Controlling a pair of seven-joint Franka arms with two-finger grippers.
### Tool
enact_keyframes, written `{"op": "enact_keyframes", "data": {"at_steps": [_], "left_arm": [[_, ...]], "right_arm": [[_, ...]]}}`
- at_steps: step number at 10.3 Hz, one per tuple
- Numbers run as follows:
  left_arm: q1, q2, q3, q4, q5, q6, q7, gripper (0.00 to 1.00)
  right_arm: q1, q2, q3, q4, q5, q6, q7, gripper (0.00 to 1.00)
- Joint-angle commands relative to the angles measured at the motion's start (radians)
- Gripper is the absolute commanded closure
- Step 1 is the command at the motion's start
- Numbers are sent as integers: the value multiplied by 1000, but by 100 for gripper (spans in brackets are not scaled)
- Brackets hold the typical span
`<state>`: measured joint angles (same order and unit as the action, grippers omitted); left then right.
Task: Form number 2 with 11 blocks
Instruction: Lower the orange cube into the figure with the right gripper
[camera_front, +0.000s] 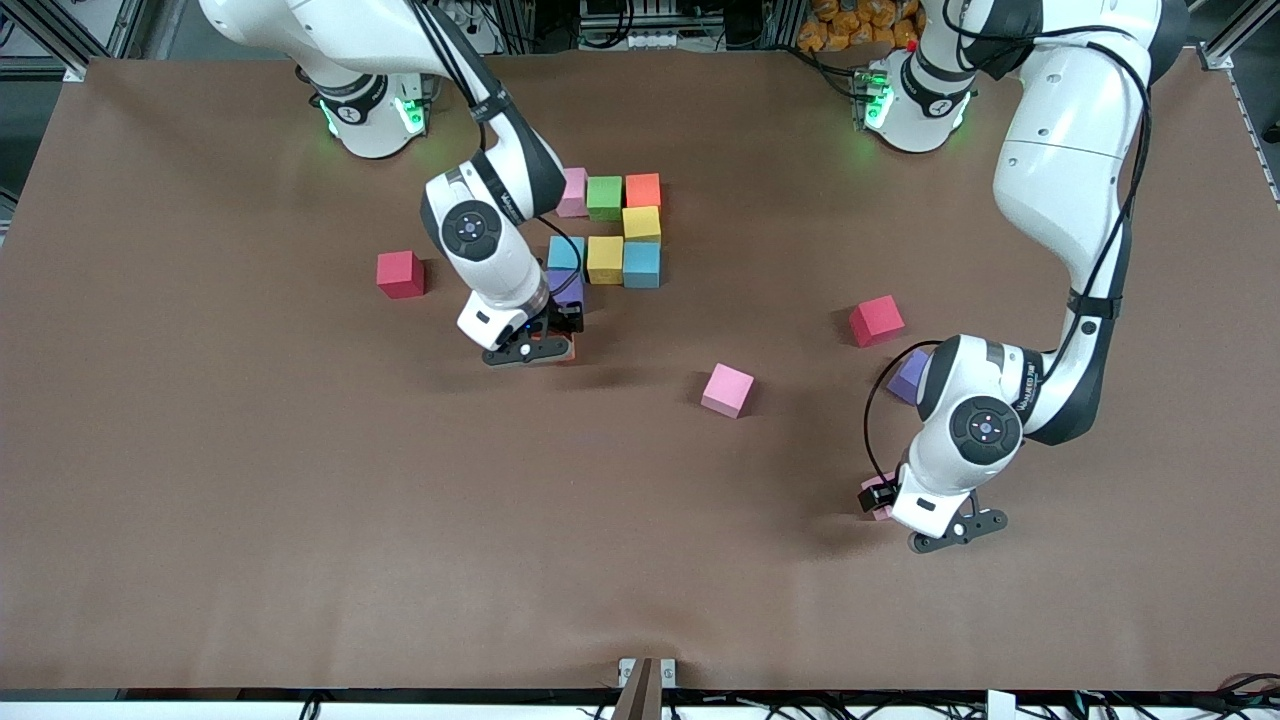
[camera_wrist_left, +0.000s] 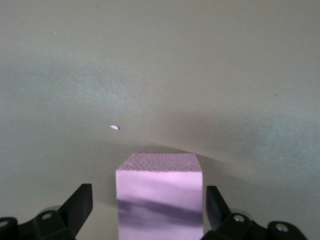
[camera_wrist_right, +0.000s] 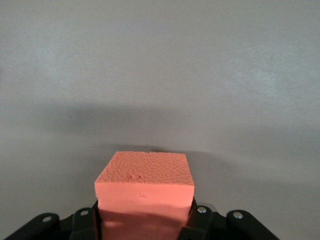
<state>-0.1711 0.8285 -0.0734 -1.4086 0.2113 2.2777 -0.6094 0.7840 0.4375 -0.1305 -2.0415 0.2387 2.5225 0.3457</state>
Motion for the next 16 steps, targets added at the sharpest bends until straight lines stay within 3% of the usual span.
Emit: {"op": "enact_keyframes", "data": {"at_steps": [1,6,12,14,15,16], "left_arm": [[12,15,0,19,-29,-1,34,0],[16,15,0,16,-108,-23,98,0],[15,24,3,17,-105,-23,151,0],[15,24,3,17,-105,-23,151,0],[15,24,4,17,-101,-21,151,23],[15,24,4,17,-96,-23,157,84]], "right_arm": [[38,24,-12,-11,22,22,2,70],[63,44,-14,-16,22,19,47,70],[73,44,-14,-25,22,9,93,70],[74,44,-14,-25,22,9,93,63],[73,44,-14,-25,21,7,93,56],[73,44,-14,-25,21,7,95,33]]}}
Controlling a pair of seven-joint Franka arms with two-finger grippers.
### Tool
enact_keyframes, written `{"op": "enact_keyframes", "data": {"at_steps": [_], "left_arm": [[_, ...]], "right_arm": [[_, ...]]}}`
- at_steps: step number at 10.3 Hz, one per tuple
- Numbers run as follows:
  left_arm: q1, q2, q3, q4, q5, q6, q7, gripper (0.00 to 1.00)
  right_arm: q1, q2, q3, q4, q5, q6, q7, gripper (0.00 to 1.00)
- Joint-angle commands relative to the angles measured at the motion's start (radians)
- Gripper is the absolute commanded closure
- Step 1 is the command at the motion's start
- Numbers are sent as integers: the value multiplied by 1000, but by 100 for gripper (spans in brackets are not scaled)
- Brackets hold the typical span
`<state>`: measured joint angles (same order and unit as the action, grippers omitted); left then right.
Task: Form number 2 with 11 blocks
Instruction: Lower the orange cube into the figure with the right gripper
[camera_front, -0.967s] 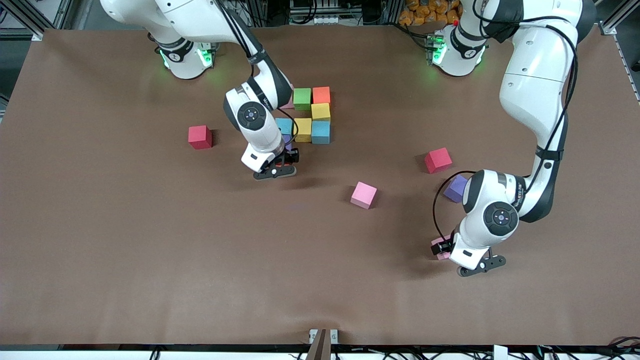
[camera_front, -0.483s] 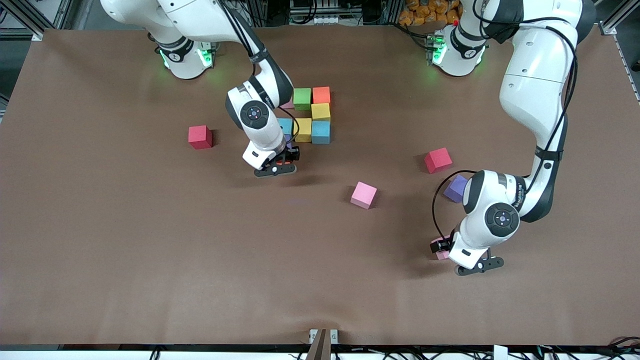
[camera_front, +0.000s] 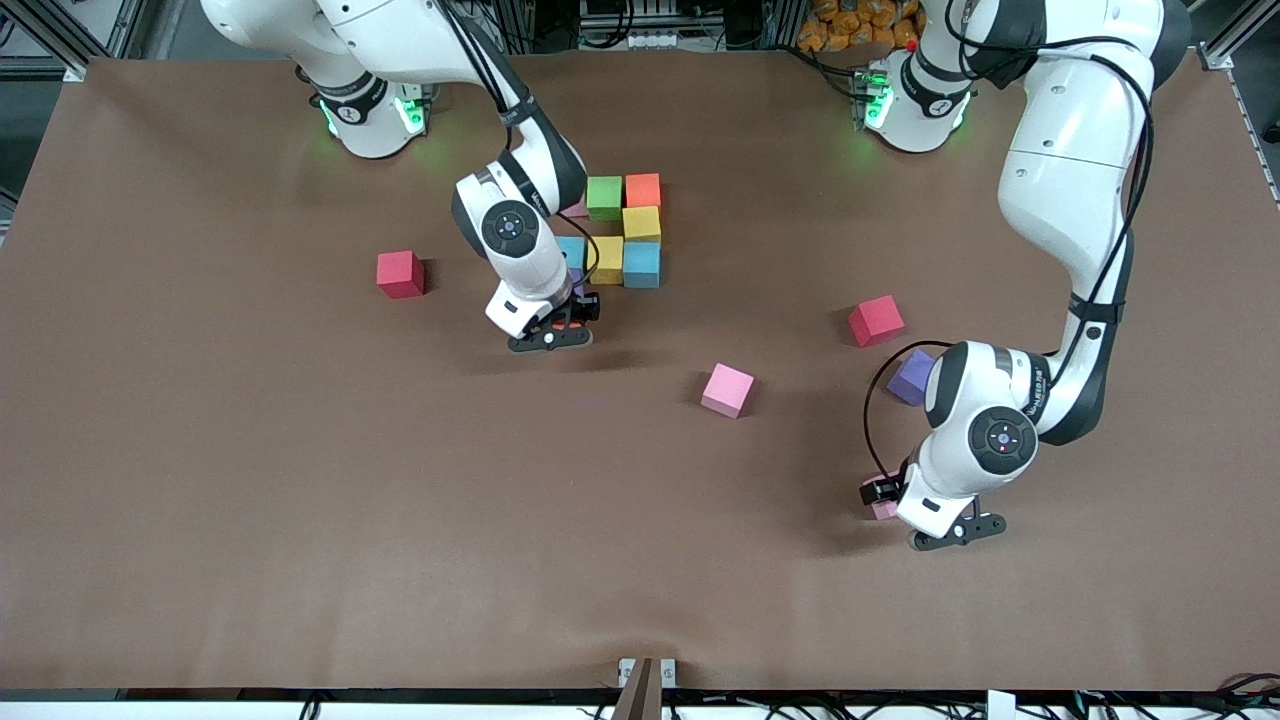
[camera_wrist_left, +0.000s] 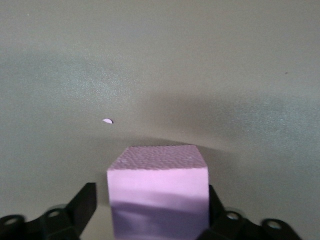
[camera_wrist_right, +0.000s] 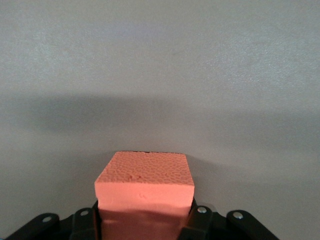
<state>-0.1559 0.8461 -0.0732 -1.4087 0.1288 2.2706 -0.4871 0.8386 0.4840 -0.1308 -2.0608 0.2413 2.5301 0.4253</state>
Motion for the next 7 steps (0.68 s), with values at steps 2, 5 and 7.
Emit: {"op": "enact_keyframes", "data": {"at_steps": [2,5,7], "left_arm": [[-4,4,4,17,-11,-16,51,100],[-1,-8,4,17,-5,-25,47,100],[-1,-19,4,17,-21,-45,29,100]], "right_arm": [[16,-2,-13,-5,19,-1,16,7],[11,-7,-15,-5,19,1,16,4],[-1,-27,-15,-5,18,-1,15,2]]}}
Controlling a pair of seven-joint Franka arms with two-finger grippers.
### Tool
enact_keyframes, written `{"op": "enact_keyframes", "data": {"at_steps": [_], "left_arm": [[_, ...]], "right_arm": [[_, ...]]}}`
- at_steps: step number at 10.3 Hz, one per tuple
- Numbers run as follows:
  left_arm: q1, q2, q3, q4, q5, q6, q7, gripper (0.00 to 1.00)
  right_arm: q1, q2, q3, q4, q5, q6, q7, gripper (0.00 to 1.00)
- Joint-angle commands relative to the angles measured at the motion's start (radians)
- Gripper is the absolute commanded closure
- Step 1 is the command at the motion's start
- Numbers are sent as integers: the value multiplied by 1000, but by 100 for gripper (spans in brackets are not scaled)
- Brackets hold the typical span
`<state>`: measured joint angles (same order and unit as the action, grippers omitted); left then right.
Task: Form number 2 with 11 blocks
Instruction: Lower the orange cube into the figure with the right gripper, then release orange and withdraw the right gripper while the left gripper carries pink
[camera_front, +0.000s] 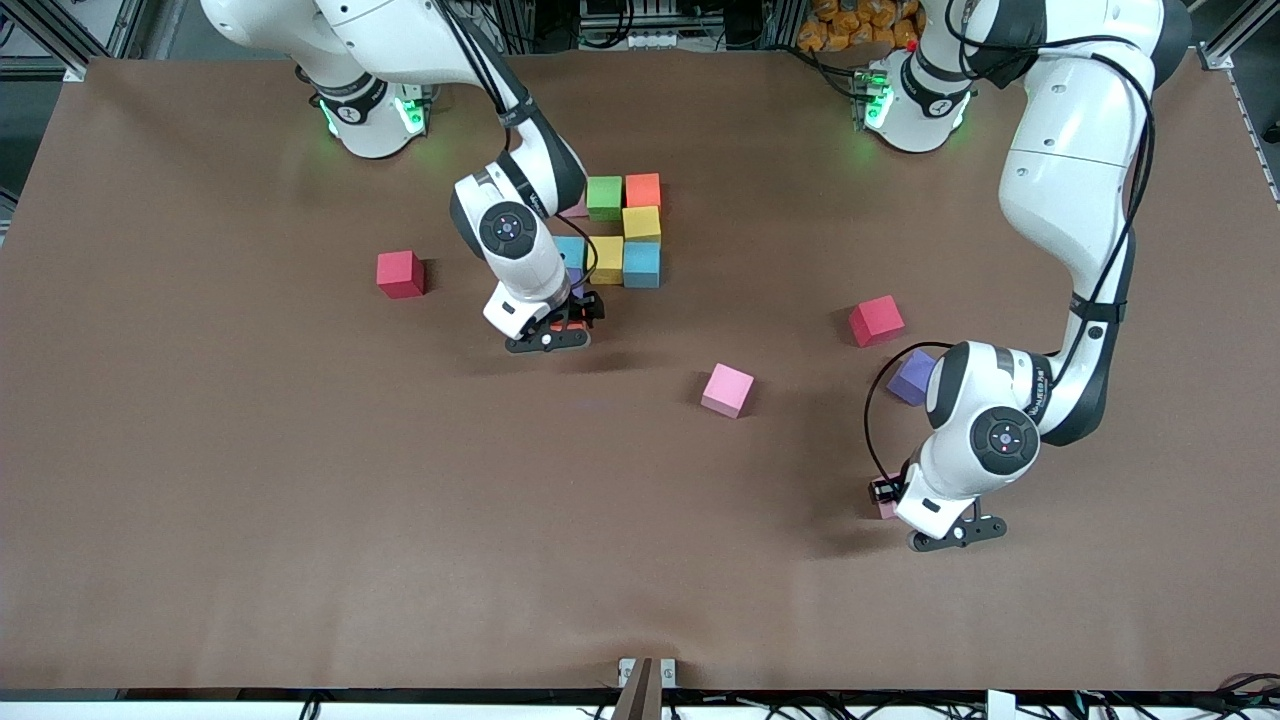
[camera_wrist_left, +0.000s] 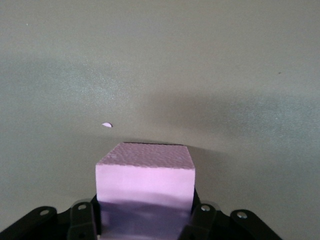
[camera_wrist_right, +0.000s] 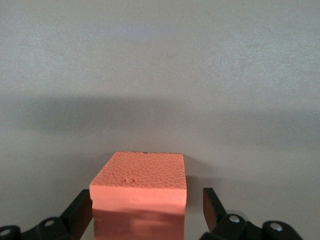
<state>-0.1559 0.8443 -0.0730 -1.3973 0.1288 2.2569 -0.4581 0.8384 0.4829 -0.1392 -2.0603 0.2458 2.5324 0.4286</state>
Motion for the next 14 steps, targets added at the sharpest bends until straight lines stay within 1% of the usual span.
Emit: {"op": "enact_keyframes", "data": {"at_steps": [1,2,4,5,6,8,9,11,12,13,14], "left_arm": [[-1,-20,4,6,-23,-31,-20,100],[-10,-22,1,4,-23,-31,-57,100],[-11,-39,-7,3,-23,-94,-92,100],[-13,-51,-22,4,-23,-137,-111,100],[-14,-56,-39,4,-23,-146,-147,100],[-14,-76,-65,4,-23,-189,-215,100],[-13,-95,-77,4,-23,-233,-250,100],[-11,-109,-118,4,-23,-252,-406,100],[-10,-109,-141,4,-23,-252,-500,100],[-11,-111,-166,4,-21,-252,-589,100],[-17,-111,-189,3,-20,-252,-681,100]], "right_arm": [[-7,-45,-7,-11,13,-7,10,0],[-19,-73,-7,-30,7,-8,6,0],[-33,-114,-7,-47,4,-8,2,0],[-48,-139,-7,-54,4,-11,-2,0],[-68,-167,-7,-63,4,-17,-5,0],[-146,-214,-7,-63,0,-61,-84,0],[-192,-239,-7,-63,-2,-73,-143,0],[-307,-288,-10,-61,-14,-122,-207,0],[-364,-308,-10,-60,-66,-153,-212,0],[-422,-329,-10,-52,-173,-205,-211,0],[-477,-340,-8,-23,-240,-269,-208,0]]}}
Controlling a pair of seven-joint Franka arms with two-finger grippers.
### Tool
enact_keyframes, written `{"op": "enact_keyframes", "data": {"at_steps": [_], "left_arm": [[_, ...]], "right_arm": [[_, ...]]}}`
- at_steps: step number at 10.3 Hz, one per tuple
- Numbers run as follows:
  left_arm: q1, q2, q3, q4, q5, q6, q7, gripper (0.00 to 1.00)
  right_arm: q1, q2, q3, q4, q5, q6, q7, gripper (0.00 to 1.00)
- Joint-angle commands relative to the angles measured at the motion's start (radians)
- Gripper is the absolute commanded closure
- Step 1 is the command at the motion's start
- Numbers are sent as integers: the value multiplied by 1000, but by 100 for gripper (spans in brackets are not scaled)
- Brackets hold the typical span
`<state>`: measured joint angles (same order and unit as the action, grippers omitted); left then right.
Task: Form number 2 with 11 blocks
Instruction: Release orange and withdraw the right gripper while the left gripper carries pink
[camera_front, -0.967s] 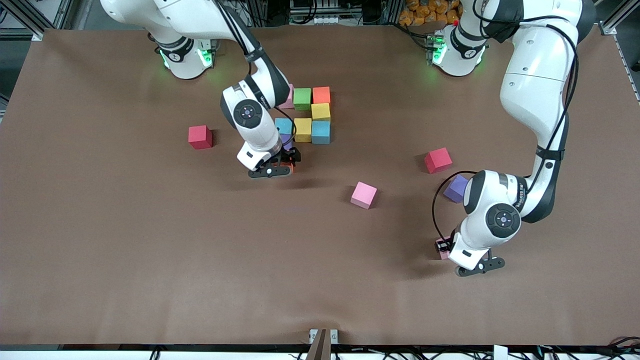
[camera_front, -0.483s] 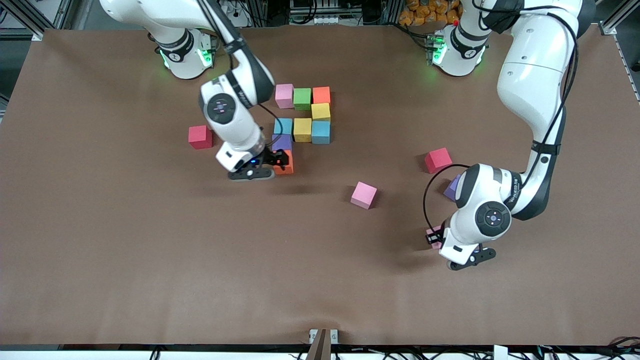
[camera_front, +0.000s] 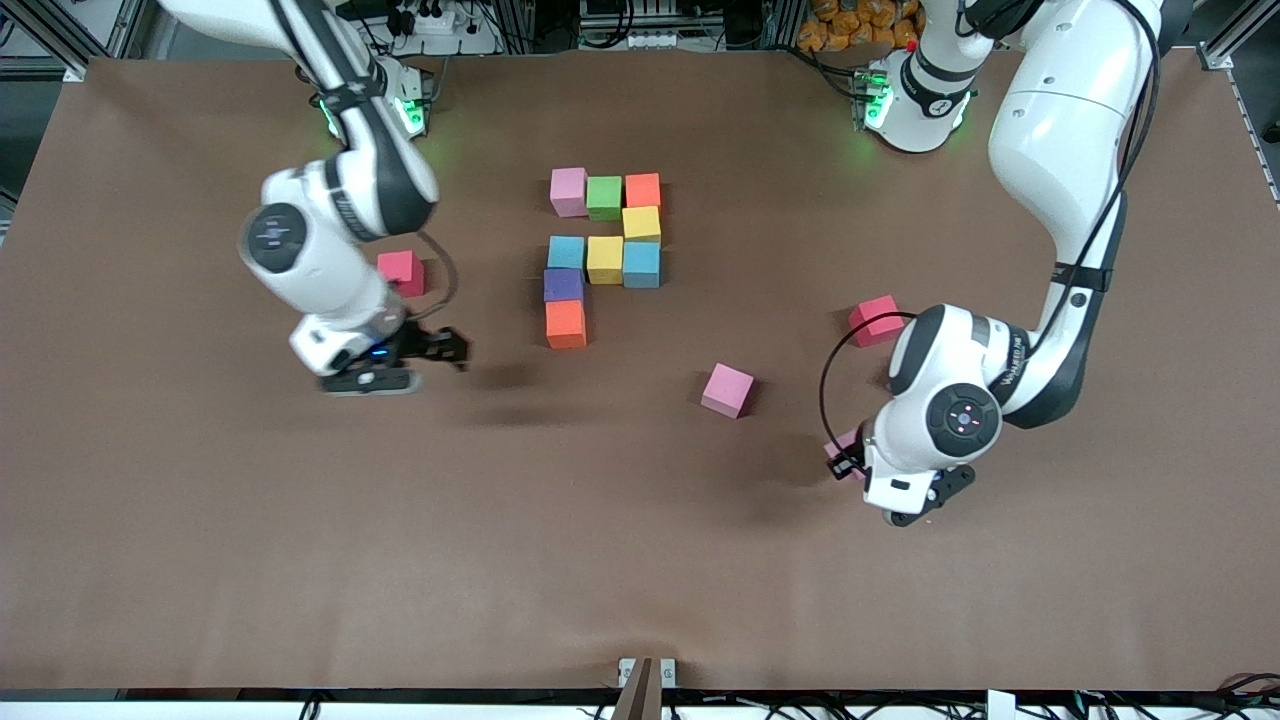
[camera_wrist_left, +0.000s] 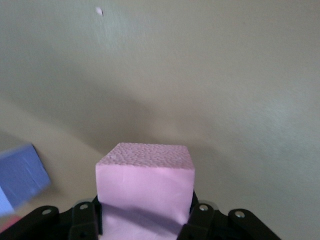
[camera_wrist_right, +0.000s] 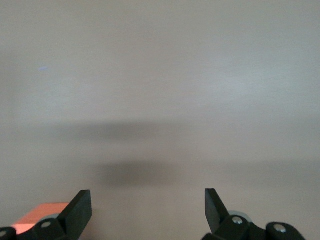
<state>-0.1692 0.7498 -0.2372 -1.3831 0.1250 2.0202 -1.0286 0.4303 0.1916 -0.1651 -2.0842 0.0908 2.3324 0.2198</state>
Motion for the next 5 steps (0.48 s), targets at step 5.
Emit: {"op": "enact_keyframes", "data": {"at_steps": [5], "left_arm": [[-128,-33,-70,-19,-5,-24,-593,100]], "right_arm": [[-195,-77,41,220,-95,-423,-7,0]]}}
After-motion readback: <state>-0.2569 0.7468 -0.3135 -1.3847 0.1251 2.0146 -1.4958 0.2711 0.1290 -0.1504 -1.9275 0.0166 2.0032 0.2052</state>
